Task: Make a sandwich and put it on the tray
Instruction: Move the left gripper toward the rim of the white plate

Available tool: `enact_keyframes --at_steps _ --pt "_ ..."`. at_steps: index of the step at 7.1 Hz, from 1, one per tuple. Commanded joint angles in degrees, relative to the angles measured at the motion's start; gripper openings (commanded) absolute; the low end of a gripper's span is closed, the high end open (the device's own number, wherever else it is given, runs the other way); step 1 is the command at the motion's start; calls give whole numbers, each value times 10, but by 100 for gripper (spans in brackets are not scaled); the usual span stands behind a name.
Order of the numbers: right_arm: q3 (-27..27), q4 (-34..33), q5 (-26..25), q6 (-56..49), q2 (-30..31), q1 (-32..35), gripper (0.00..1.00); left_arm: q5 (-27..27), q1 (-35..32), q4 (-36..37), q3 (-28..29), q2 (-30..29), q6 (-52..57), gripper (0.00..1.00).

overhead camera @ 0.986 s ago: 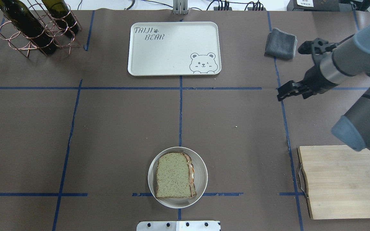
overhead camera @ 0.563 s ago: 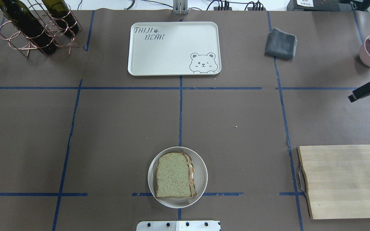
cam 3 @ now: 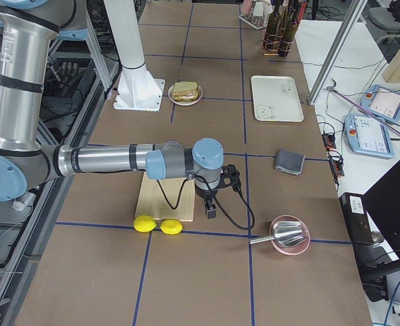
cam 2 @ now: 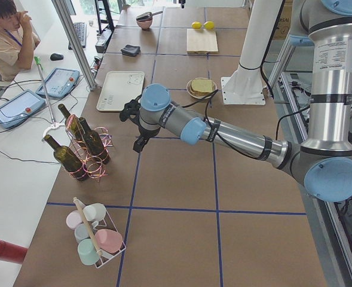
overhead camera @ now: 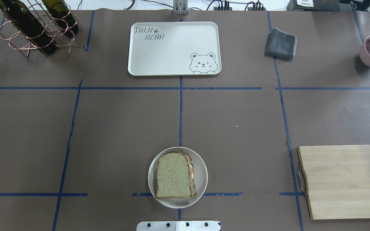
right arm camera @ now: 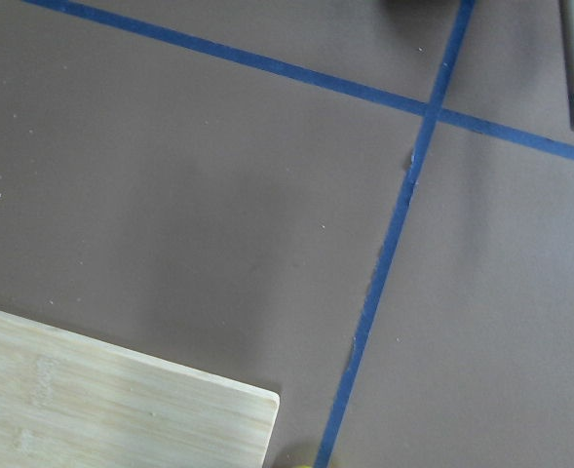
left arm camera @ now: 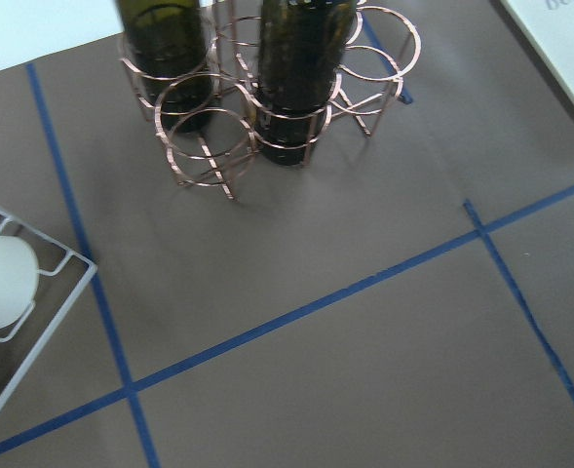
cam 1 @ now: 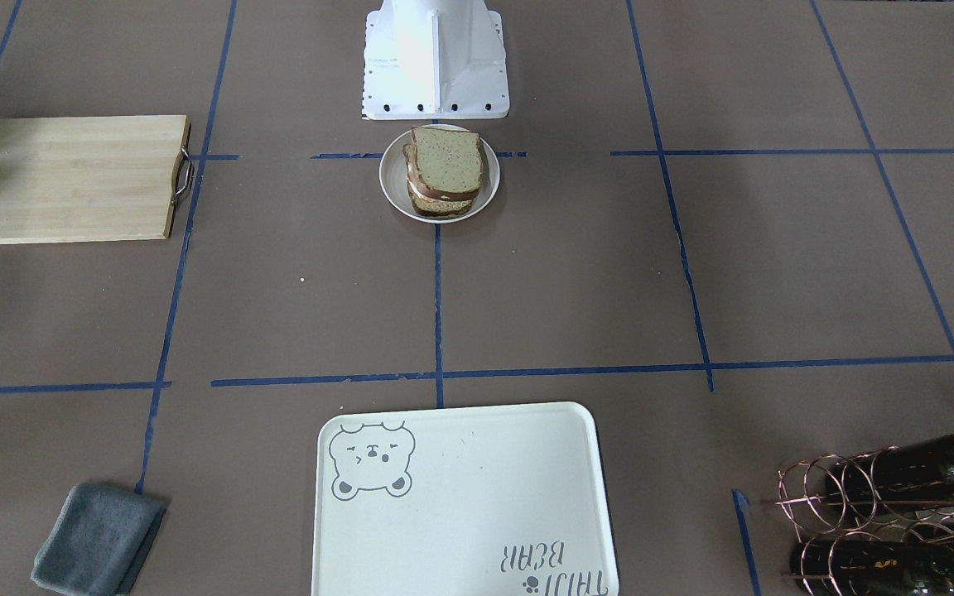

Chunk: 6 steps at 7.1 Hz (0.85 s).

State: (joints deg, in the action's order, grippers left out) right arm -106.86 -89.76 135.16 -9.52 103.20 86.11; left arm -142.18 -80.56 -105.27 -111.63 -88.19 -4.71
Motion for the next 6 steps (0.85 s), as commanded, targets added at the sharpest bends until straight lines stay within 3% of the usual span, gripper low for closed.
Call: enact_keyframes --at_steps 1,2,4,5,6 --pt "-3 -13 1 -15 27 32 100 34 114 -7 -77 -1 -152 100" --pt "-5 -14 2 -12 29 41 100 58 190 -9 -114 -4 -293 100" --pt "-5 -9 -1 -8 29 41 100 171 360 -86 -112 -42 -548 100" --pt "-5 -8 -7 -9 29 43 100 232 433 -89 -107 -71 -631 100" --pt "-5 -8 -7 -10 30 45 100 256 482 -90 -84 -106 -693 100"
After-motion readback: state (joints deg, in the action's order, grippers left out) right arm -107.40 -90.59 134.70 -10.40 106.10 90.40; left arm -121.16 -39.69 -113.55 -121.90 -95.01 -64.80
